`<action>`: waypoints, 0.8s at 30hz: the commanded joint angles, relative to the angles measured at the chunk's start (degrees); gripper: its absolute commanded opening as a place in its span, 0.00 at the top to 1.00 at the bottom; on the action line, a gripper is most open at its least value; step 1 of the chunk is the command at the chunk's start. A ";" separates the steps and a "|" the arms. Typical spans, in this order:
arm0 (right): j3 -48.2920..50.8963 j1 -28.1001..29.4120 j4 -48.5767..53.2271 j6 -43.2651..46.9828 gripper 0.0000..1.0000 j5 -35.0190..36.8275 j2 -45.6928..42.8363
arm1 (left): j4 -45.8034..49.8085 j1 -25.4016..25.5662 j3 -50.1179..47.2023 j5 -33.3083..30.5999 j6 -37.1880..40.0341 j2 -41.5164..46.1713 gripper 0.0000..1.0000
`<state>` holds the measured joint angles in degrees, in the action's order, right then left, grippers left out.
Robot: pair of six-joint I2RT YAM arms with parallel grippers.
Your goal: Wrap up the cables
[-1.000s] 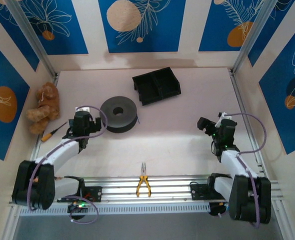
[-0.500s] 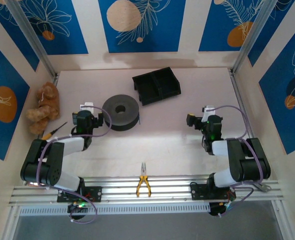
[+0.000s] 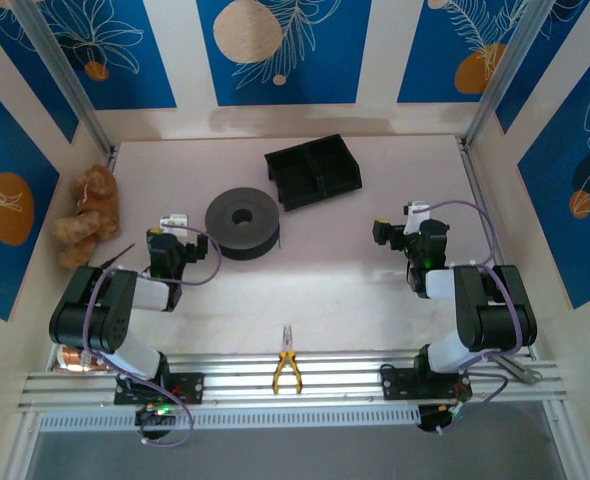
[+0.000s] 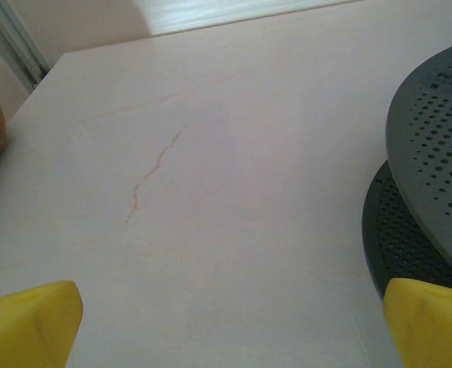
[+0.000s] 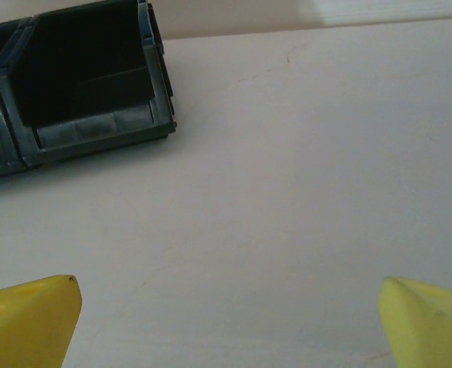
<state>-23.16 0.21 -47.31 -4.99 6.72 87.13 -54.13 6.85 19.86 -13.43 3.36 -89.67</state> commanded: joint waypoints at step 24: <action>-0.79 -0.21 1.34 -0.37 0.01 -2.37 0.11 | -1.93 -0.62 0.53 1.76 -0.52 -0.07 0.00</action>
